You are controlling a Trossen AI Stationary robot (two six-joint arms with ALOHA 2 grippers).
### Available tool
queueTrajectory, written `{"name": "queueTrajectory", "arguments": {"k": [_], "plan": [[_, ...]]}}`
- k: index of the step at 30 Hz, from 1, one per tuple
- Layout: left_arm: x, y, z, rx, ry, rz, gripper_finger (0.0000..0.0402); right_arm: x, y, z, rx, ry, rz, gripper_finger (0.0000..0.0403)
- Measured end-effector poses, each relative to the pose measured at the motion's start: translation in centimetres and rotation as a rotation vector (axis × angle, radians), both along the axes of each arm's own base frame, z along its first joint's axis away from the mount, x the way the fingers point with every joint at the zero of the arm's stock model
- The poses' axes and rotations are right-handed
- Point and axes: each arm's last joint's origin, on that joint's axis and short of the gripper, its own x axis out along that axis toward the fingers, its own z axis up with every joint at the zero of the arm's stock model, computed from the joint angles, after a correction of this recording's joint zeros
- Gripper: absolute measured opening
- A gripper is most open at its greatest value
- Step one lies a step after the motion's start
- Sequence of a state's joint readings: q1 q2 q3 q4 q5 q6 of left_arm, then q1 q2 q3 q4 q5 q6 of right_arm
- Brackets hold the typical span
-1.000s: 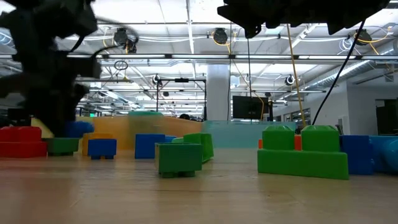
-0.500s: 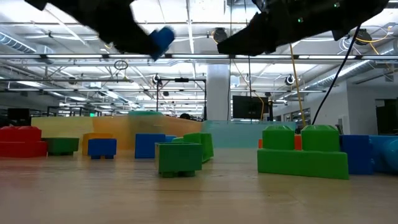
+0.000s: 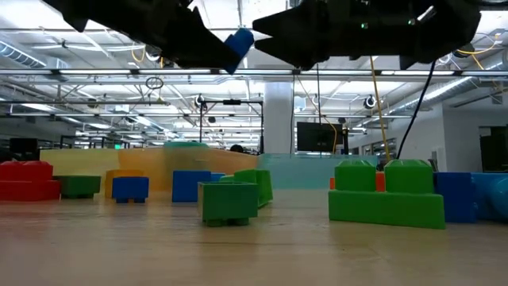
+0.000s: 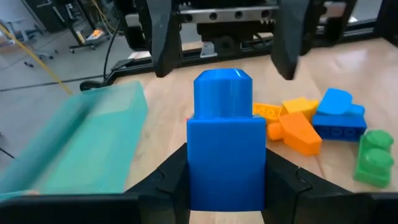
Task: Pick & Place Toys
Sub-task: Put the blue game piece into the blue bin
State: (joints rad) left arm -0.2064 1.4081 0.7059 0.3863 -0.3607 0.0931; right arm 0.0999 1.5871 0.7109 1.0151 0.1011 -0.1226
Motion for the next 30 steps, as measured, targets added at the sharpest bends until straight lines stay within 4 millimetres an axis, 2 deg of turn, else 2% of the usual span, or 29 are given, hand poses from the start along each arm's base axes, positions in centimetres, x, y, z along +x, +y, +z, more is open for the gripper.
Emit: {"name": "queueTrajectory", "arguments": {"k": [5, 10, 14, 19, 25, 27, 30], "plan": [[0.2, 0.0, 0.1, -0.019, -0.022, 0.002, 0.0146, 1.0, -0.3, -1.3, 0.002, -0.036, 0.035, 0.0277], [0.2, 0.0, 0.1, -0.027, -0.028, -0.020, 0.0136, 2.2, -0.2, -1.5, 0.003, -0.032, 0.037, 0.0253], [0.2, 0.1, 0.1, -0.029, -0.025, -0.018, 0.0137, 2.5, -0.2, -1.3, -0.004, -0.039, 0.036, 0.0228], [0.2, 0.0, 0.1, -0.030, -0.026, -0.018, 0.0151, 2.5, -0.2, -1.3, 0.004, -0.036, 0.037, 0.0178], [0.2, 0.0, 0.0, -0.043, -0.020, -0.027, 0.0137, 2.5, -0.2, -1.5, 0.002, -0.017, 0.041, 0.0100], [0.2, 0.0, 0.0, -0.045, -0.020, -0.034, 0.0146, 2.4, -0.2, -1.4, -0.001, -0.016, 0.047, 0.0083], [0.2, 0.0, 0.1, -0.053, -0.030, -0.013, 0.0188, 2.4, -0.2, -1.4, 0.003, -0.011, 0.059, 0.0083]]}}
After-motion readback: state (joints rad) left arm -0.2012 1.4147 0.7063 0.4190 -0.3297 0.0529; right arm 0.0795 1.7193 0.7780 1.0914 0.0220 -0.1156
